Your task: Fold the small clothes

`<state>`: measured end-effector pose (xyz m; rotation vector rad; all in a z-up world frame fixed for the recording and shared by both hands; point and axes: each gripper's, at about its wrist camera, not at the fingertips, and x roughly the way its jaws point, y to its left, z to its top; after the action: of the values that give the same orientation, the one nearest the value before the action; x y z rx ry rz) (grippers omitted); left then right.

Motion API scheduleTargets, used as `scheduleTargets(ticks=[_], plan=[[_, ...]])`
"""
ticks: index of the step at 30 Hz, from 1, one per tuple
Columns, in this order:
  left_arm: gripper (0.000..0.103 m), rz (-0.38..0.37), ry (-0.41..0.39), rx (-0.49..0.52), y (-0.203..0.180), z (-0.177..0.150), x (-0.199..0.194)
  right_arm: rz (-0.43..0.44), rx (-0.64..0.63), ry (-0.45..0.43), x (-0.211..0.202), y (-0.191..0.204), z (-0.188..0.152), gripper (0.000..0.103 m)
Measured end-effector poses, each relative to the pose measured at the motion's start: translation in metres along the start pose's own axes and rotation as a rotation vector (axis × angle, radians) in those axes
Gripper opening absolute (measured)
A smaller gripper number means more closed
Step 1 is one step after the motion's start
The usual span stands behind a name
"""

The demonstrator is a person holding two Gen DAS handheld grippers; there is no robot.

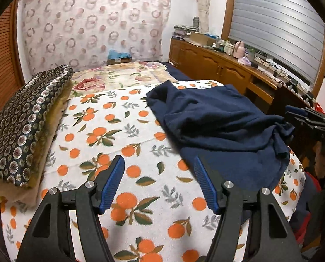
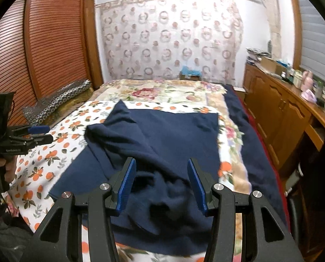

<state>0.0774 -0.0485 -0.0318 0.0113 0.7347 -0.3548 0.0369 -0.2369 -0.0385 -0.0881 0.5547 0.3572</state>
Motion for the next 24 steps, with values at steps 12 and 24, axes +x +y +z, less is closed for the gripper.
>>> scheduleTargets(ticks=[12, 24], plan=[[0.067, 0.012, 0.000, -0.011, 0.015, -0.015, -0.007, 0.097, -0.150, 0.069, 0.049, 0.043, 0.031, 0.051], [0.068, 0.016, 0.001, -0.020, 0.020, -0.020, -0.006, 0.149, -0.281, 0.176, 0.106, 0.078, 0.050, 0.051]])
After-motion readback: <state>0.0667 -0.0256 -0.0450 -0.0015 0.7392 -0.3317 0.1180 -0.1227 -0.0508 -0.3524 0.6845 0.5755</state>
